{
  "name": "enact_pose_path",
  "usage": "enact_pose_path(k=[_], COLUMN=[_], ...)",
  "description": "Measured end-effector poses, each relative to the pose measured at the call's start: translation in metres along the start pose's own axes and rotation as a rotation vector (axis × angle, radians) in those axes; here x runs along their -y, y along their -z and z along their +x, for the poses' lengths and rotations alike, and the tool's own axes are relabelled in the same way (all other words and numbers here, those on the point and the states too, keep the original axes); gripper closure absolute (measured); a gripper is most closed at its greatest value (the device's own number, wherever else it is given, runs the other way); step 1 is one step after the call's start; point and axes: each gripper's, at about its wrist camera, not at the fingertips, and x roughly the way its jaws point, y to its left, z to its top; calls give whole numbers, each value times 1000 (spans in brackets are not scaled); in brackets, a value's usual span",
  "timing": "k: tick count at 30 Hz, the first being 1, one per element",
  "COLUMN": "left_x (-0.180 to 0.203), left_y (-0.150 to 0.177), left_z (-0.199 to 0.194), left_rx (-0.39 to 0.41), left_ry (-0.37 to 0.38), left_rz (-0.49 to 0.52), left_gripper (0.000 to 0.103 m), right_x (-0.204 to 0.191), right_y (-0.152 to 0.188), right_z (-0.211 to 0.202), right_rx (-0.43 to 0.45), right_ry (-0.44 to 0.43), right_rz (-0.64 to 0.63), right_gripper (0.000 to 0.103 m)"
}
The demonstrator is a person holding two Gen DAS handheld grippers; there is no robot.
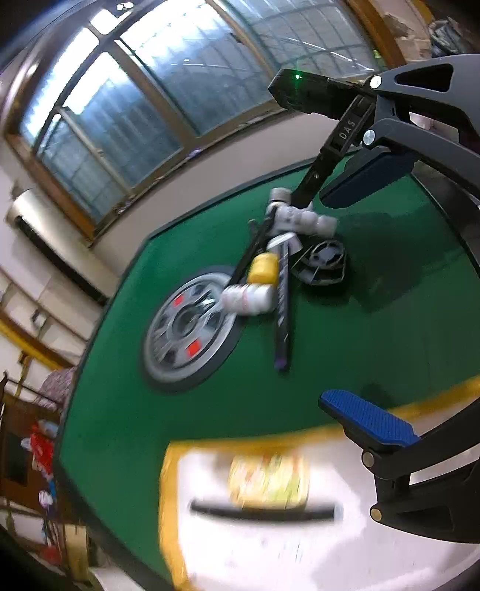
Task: Organize rigid objects
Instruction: 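Move the left gripper back over the black fan housing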
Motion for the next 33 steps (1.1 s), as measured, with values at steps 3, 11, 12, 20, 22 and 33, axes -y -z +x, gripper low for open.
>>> enact_pose_path(k=[3, 11, 12, 20, 22, 33], left_x=[17, 49, 52, 63, 67, 80], left_y=[7, 26, 26, 26, 25, 30], left_z=[23, 83, 88, 121, 126, 140], left_rx=[-51, -157, -156, -106, -90, -45], left_ry=[-22, -89, -98, -237, -258, -310], left_rz=[33, 68, 75, 129, 154, 257], left_gripper=[3, 3, 3, 3, 3, 5], right_x=[27, 76, 77, 87, 86, 89], right_y=[11, 25, 26, 32, 34, 35], right_z=[-3, -6, -5, -4, -4, -1], right_rx=[0, 59, 64, 85, 86, 75], right_ry=[-3, -19, -20, -96, -102, -104], right_rz=[54, 161, 165, 202, 195, 208], right_gripper=[29, 29, 29, 29, 29, 28])
